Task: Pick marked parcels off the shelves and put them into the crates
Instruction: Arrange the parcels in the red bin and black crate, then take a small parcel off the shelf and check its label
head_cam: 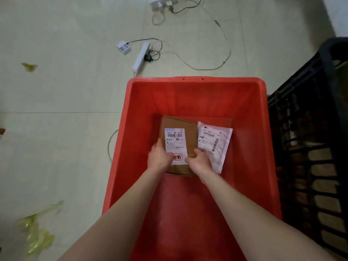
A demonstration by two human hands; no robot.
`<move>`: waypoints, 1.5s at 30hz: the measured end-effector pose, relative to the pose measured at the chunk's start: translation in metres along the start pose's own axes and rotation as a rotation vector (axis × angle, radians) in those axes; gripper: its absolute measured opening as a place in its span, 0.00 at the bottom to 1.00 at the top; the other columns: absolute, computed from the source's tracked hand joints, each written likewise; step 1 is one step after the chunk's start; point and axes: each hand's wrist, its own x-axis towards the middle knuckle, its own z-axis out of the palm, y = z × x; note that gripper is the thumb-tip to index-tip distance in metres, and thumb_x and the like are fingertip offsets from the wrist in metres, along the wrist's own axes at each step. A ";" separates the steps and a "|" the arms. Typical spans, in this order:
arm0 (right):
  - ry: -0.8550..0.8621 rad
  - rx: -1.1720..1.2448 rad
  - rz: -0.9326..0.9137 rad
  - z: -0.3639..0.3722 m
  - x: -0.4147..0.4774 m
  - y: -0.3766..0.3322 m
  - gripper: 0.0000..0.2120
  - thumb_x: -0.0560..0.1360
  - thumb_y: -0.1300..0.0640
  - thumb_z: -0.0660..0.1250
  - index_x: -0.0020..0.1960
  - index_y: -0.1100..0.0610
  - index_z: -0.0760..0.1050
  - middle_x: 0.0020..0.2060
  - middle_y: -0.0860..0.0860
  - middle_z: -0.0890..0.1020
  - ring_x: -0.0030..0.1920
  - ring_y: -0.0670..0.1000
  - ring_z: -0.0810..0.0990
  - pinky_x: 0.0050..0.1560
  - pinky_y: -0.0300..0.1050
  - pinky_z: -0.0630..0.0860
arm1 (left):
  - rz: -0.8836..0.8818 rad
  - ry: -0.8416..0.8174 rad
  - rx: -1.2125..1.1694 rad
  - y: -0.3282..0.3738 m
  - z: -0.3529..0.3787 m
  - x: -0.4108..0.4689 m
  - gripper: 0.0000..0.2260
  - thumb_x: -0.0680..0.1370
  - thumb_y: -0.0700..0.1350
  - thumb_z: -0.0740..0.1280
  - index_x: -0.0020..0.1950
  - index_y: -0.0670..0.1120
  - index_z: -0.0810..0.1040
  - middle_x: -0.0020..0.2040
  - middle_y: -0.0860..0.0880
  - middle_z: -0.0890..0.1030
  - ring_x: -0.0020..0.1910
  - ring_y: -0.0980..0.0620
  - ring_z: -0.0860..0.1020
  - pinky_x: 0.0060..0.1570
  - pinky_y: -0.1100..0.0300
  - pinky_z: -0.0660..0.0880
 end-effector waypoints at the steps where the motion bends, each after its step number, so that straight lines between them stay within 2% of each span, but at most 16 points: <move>1: 0.015 -0.032 -0.028 -0.001 0.003 0.003 0.27 0.74 0.60 0.68 0.72 0.60 0.66 0.69 0.56 0.71 0.68 0.55 0.71 0.66 0.43 0.66 | 0.021 -0.023 -0.035 0.000 0.003 0.005 0.28 0.73 0.39 0.63 0.74 0.46 0.63 0.67 0.41 0.73 0.65 0.40 0.71 0.63 0.50 0.69; 4: 0.013 -0.262 -0.183 -0.002 0.000 0.011 0.33 0.73 0.56 0.71 0.75 0.54 0.62 0.73 0.55 0.63 0.73 0.56 0.62 0.69 0.45 0.62 | 0.105 -0.070 -0.035 -0.004 0.008 0.006 0.25 0.77 0.43 0.61 0.74 0.49 0.62 0.70 0.43 0.70 0.69 0.41 0.69 0.65 0.49 0.68; 7: -0.007 -0.689 -0.236 0.008 -0.005 0.023 0.39 0.72 0.51 0.71 0.77 0.45 0.54 0.77 0.53 0.51 0.76 0.58 0.53 0.71 0.52 0.62 | 0.204 -0.127 0.226 -0.019 0.018 -0.005 0.31 0.77 0.43 0.63 0.78 0.48 0.54 0.77 0.44 0.56 0.75 0.44 0.59 0.69 0.52 0.63; 8: 0.002 -0.783 -0.222 0.012 -0.007 0.026 0.39 0.73 0.52 0.70 0.76 0.43 0.52 0.77 0.52 0.50 0.76 0.59 0.52 0.70 0.52 0.62 | 0.244 -0.142 0.335 -0.025 0.023 -0.009 0.32 0.76 0.41 0.63 0.78 0.49 0.53 0.78 0.45 0.54 0.75 0.45 0.57 0.69 0.52 0.64; 10: 0.050 -0.843 -0.226 0.018 -0.006 0.029 0.35 0.75 0.58 0.67 0.75 0.43 0.54 0.75 0.52 0.55 0.74 0.58 0.56 0.67 0.51 0.64 | 0.289 -0.162 0.481 -0.035 0.034 -0.013 0.33 0.76 0.40 0.62 0.78 0.49 0.52 0.78 0.47 0.51 0.76 0.46 0.55 0.69 0.51 0.64; 12: 0.046 -0.814 -0.257 0.025 -0.002 0.030 0.33 0.75 0.60 0.64 0.75 0.44 0.56 0.73 0.49 0.60 0.71 0.57 0.59 0.66 0.50 0.65 | 0.259 -0.202 0.526 -0.041 0.038 -0.012 0.32 0.77 0.39 0.61 0.78 0.49 0.51 0.79 0.46 0.48 0.76 0.45 0.53 0.70 0.50 0.62; 15: 0.032 -0.830 -0.281 0.029 -0.001 0.029 0.33 0.74 0.59 0.67 0.74 0.44 0.56 0.73 0.48 0.61 0.71 0.56 0.60 0.66 0.49 0.64 | 0.206 -0.232 0.504 -0.044 0.031 -0.013 0.33 0.76 0.37 0.61 0.78 0.49 0.51 0.79 0.46 0.46 0.76 0.44 0.54 0.71 0.50 0.61; 19: 0.048 -0.831 -0.185 0.014 -0.030 0.025 0.33 0.74 0.58 0.66 0.75 0.47 0.57 0.73 0.51 0.59 0.71 0.56 0.60 0.68 0.50 0.62 | 0.198 -0.201 0.549 -0.034 0.011 -0.040 0.33 0.76 0.38 0.61 0.78 0.48 0.50 0.79 0.47 0.49 0.76 0.45 0.55 0.70 0.52 0.63; 24: 0.094 -0.793 -0.176 -0.018 -0.095 0.019 0.30 0.74 0.56 0.65 0.74 0.48 0.59 0.71 0.52 0.62 0.70 0.56 0.62 0.66 0.51 0.63 | 0.260 -0.202 0.643 -0.006 -0.013 -0.103 0.33 0.74 0.42 0.68 0.75 0.44 0.56 0.76 0.44 0.57 0.73 0.45 0.61 0.64 0.53 0.68; 26: 0.112 -0.774 -0.164 -0.034 -0.125 0.013 0.30 0.74 0.55 0.65 0.74 0.48 0.59 0.70 0.52 0.62 0.70 0.56 0.62 0.66 0.51 0.63 | 0.300 -0.203 0.660 0.011 -0.027 -0.130 0.32 0.74 0.43 0.68 0.74 0.44 0.58 0.74 0.44 0.59 0.72 0.45 0.63 0.62 0.52 0.69; 33: 0.218 -0.688 -0.137 -0.084 -0.222 0.002 0.30 0.76 0.51 0.66 0.74 0.49 0.58 0.72 0.53 0.61 0.72 0.56 0.59 0.69 0.51 0.62 | 0.461 -0.210 0.691 0.070 -0.062 -0.214 0.35 0.73 0.44 0.69 0.76 0.46 0.56 0.75 0.46 0.57 0.71 0.45 0.64 0.64 0.52 0.68; 40: 0.378 -0.566 -0.014 -0.105 -0.329 0.020 0.30 0.77 0.55 0.63 0.76 0.49 0.55 0.74 0.52 0.59 0.73 0.55 0.57 0.70 0.51 0.62 | 0.724 -0.235 0.854 0.101 -0.081 -0.301 0.36 0.74 0.43 0.69 0.77 0.45 0.53 0.78 0.44 0.54 0.74 0.44 0.61 0.66 0.50 0.67; 45: 0.504 -0.440 0.023 -0.122 -0.411 0.047 0.27 0.78 0.54 0.62 0.74 0.49 0.58 0.71 0.51 0.62 0.71 0.54 0.60 0.67 0.50 0.67 | 0.940 -0.226 0.917 0.121 -0.083 -0.366 0.33 0.75 0.39 0.66 0.77 0.46 0.54 0.75 0.44 0.58 0.72 0.45 0.63 0.62 0.51 0.70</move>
